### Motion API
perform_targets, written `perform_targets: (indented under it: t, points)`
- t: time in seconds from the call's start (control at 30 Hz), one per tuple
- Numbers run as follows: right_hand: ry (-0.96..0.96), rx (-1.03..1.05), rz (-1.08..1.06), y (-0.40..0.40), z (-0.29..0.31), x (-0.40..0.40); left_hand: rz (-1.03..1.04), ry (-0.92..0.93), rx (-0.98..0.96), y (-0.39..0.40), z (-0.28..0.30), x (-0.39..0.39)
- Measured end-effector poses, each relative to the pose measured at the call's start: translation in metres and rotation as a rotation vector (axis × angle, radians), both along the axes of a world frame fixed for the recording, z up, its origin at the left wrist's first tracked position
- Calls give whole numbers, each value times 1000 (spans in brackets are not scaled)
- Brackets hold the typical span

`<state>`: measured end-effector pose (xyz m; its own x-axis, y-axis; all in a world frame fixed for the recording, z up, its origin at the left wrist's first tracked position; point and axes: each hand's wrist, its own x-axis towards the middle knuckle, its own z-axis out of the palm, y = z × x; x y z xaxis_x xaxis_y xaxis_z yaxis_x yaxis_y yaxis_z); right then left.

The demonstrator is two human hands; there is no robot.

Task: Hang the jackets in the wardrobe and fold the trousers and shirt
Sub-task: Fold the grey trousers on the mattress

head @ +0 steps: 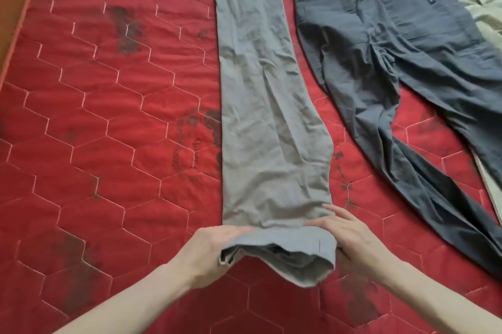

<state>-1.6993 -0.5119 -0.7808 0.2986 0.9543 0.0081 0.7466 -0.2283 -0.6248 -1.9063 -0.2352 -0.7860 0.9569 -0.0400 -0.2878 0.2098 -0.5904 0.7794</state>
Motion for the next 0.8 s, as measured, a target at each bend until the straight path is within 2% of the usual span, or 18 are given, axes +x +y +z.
perform_targets:
  t: [0.07, 0.2, 0.33, 0.47, 0.57, 0.7, 0.77, 0.8]
  points:
    - [193, -31, -184, -4, 5, -12, 199, 75, -30, -5, 7, -1]
    - [460, -72, -524, -5, -8, -26, 495, 74, -2, -14, 0, 3]
    - [605, -43, -737, 10, -18, -35, 619, 106, -70, -19, -13, 12]
    - [435, -196, -886, 22, -32, -34, 671, 61, 47, -19, -27, 18]
    - [295, -322, -1019, 38, -40, -30, 752, 67, 45, -20, -39, 21]
    - [260, -404, -1161, 58, -45, -24, 890, 116, 83, -27, -42, 29]
    - [256, -411, -1187, 62, -46, -23, 1017, 126, 188, -35, -38, 33]
    - [251, -412, -1190, 62, -45, -23, 1038, 74, 314, -39, -34, 32]
